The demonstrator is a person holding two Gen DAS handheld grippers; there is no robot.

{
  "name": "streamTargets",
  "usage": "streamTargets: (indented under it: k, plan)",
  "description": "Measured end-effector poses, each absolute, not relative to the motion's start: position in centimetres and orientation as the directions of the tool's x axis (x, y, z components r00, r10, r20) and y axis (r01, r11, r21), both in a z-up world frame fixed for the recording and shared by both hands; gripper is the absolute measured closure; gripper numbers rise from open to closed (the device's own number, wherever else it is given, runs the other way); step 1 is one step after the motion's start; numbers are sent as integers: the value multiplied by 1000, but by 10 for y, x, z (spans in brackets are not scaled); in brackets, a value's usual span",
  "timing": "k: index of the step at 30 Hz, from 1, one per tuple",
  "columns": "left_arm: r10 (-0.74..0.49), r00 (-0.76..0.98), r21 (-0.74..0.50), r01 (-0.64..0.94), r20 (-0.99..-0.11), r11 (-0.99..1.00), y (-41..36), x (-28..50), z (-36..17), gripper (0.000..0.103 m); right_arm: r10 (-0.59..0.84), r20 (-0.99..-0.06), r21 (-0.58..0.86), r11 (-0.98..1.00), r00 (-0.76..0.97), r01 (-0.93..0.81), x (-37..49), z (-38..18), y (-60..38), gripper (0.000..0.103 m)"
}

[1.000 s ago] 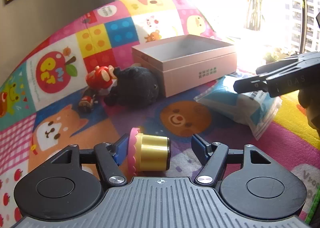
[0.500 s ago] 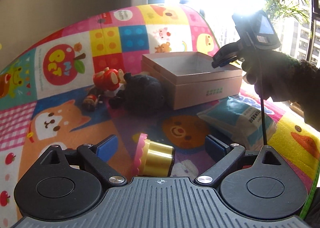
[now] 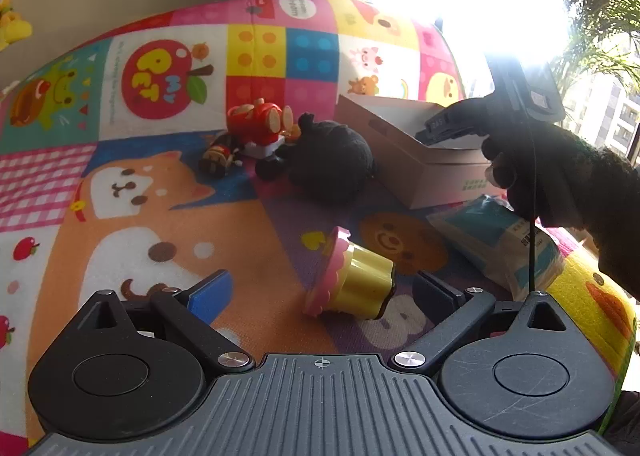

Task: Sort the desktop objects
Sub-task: 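Lift the cupcake toy with left tool while right tool carries the wipes pack toward the pink box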

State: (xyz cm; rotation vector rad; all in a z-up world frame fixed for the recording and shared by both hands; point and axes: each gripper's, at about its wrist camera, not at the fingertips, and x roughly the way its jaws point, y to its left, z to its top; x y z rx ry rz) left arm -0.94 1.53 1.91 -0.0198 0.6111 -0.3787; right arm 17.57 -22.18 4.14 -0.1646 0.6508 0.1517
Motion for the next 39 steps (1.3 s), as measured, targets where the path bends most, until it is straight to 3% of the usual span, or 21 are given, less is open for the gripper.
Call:
streamTargets:
  k: [4, 14, 16, 17, 18, 19, 20, 21, 28, 31, 32, 34, 36, 39]
  plan:
    - [-349, 750, -128, 338, -562, 932, 15, -10, 18, 3, 181, -596, -164, 926, 782, -340, 169, 55, -174, 100]
    - [-348, 730, -154, 321, -588, 934, 16, -9, 11, 2, 339, -613, -33, 891, 713, -452, 170, 67, -161, 100]
    - [-347, 732, -153, 321, -586, 935, 18, -12, 12, 2, 345, -588, -24, 897, 732, -442, 153, 75, -176, 92]
    - [-347, 732, -155, 319, -586, 935, 19, -12, 12, 2, 336, -572, -24, 905, 748, -425, 142, 80, -186, 83]
    - [-348, 731, -161, 316, -587, 935, 20, -13, 12, 2, 330, -560, -22, 911, 760, -412, 132, 82, -195, 65]
    - [-353, 728, -170, 315, -588, 934, 21, -13, 13, 2, 318, -542, -18, 921, 778, -389, 117, 85, -208, 53]
    - [-361, 724, -182, 316, -588, 931, 21, -13, 13, 2, 303, -527, -19, 930, 794, -367, 104, 87, -218, 33]
    - [-374, 719, -197, 321, -586, 926, 21, -13, 13, 2, 289, -514, -24, 937, 808, -350, 91, 87, -228, 21]
    - [-365, 728, -170, 330, -581, 928, -2, -9, 19, 3, 178, -457, -91, 965, 872, -245, 14, 69, -271, 2]
    - [-305, 758, -107, 300, -577, 948, -13, -6, 22, 15, 146, -463, -6, 986, 874, -168, 2, 55, -289, 0]
    - [-284, 764, -77, 295, -579, 952, -17, -5, 23, 26, 143, -472, 24, 988, 870, -150, 1, 50, -294, 0]
    - [-261, 766, -40, 294, -588, 955, -21, -4, 22, 35, 130, -496, 78, 991, 859, -105, -1, 38, -302, 0]
    - [-256, 759, -15, 309, -599, 951, -24, -4, 20, 51, 111, -515, 106, 992, 850, -65, 2, 29, -306, 0]
    - [-213, 782, 95, 327, -586, 940, -27, -6, 24, 56, 93, -532, 139, 990, 841, -22, 7, 21, -310, 0]
